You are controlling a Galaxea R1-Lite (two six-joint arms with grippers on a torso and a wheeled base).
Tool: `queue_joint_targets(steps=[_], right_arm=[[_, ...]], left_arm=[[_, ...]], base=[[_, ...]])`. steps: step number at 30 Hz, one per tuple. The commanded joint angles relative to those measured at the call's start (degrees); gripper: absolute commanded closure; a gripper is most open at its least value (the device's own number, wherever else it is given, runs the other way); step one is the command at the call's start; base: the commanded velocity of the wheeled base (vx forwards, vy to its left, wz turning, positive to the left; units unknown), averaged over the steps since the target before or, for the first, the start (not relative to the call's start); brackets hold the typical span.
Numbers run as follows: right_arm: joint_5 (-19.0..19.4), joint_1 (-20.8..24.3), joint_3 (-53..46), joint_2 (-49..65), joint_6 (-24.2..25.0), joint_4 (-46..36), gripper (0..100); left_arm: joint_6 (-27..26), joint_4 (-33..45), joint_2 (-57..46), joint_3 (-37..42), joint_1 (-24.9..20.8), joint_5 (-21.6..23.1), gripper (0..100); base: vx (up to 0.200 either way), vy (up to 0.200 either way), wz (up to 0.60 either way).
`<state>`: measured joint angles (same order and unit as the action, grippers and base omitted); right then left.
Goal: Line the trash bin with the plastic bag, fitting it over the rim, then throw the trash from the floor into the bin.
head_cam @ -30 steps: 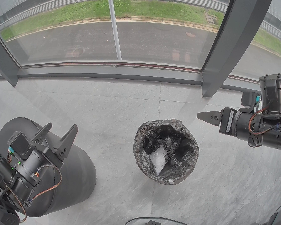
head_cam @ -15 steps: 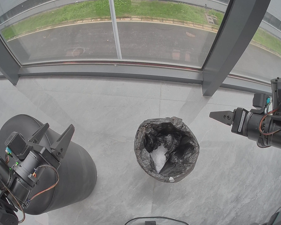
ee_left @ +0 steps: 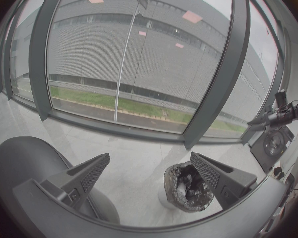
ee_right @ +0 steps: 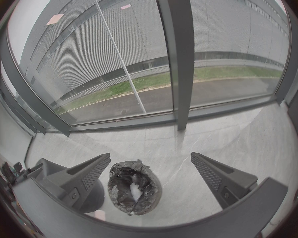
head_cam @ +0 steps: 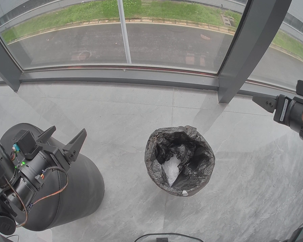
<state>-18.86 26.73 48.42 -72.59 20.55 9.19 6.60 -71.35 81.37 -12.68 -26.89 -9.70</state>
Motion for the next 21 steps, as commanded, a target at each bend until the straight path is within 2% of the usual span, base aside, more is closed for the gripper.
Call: queue_joint_targets(steps=[1, 2, 3, 4, 5, 7, 8, 10, 11, 12, 18, 21], right_arm=[[-7.2, -3.5, -0.4, 14.6, -12.1, -0.8, 0], [-7.2, -3.5, -0.4, 14.6, -12.1, -0.8, 0], [-7.3, -6.7, -2.5, 18.5, -14.0, -2.6, 0], [-7.4, -7.5, -2.9, 19.3, -14.2, -3.0, 0], [-7.9, -9.8, -4.7, 22.3, -15.3, -4.1, 0], [-8.6, -11.5, -6.2, 25.0, -15.9, -4.8, 0], [-9.4, -14.0, -8.3, 29.3, -16.8, -5.6, 0], [-9.5, -14.6, -8.9, 30.5, -16.9, -5.9, 0], [-9.5, -17.5, -12.2, 38.5, -19.2, -7.7, 0], [-9.5, -18.3, -13.4, 40.9, -19.9, -8.5, 0], [-9.1, -24.0, -20.7, 52.5, -20.0, -12.1, 0], [-7.7, -25.2, -24.9, 60.3, -20.1, -12.3, 0]], left_arm=[[1.3, 31.1, -16.4, -16.9, 0.1, -1.5, 0], [1.3, 31.1, -16.4, -16.9, 0.1, -1.5, 0], [1.5, 43.3, -21.4, -21.0, 0.3, -3.9, 0], [1.4, 45.3, -22.4, -21.5, 0.5, -4.7, 0], [1.4, 50.7, -25.8, -22.1, 1.1, -6.7, 0], [1.1, 53.9, -28.9, -22.0, 2.2, -7.5, 0], [0.9, 57.7, -33.6, -21.0, 4.6, -7.4, 0], [0.9, 58.6, -34.9, -20.6, 5.3, -7.4, 0], [0.9, 63.6, -42.2, -18.7, 8.5, -7.0, 0], [0.8, 64.8, -44.4, -18.0, 9.5, -6.8, 0], [0.8, 70.1, -55.9, -14.0, 16.1, -5.2, 0], [0.8, 71.1, -62.6, -10.6, 18.5, -4.3, 0]], base=[[0.0, 0.0, 0.0], [0.0, 0.0, 0.0], [0.0, 0.0, 0.0], [0.0, 0.0, 0.0], [0.0, 0.0, 0.0], [0.0, 0.0, 0.0], [0.0, 0.0, 0.0], [0.0, 0.0, 0.0], [0.0, 0.0, 0.0], [0.0, 0.0, 0.0], [0.0, 0.0, 0.0], [0.0, 0.0, 0.0]])
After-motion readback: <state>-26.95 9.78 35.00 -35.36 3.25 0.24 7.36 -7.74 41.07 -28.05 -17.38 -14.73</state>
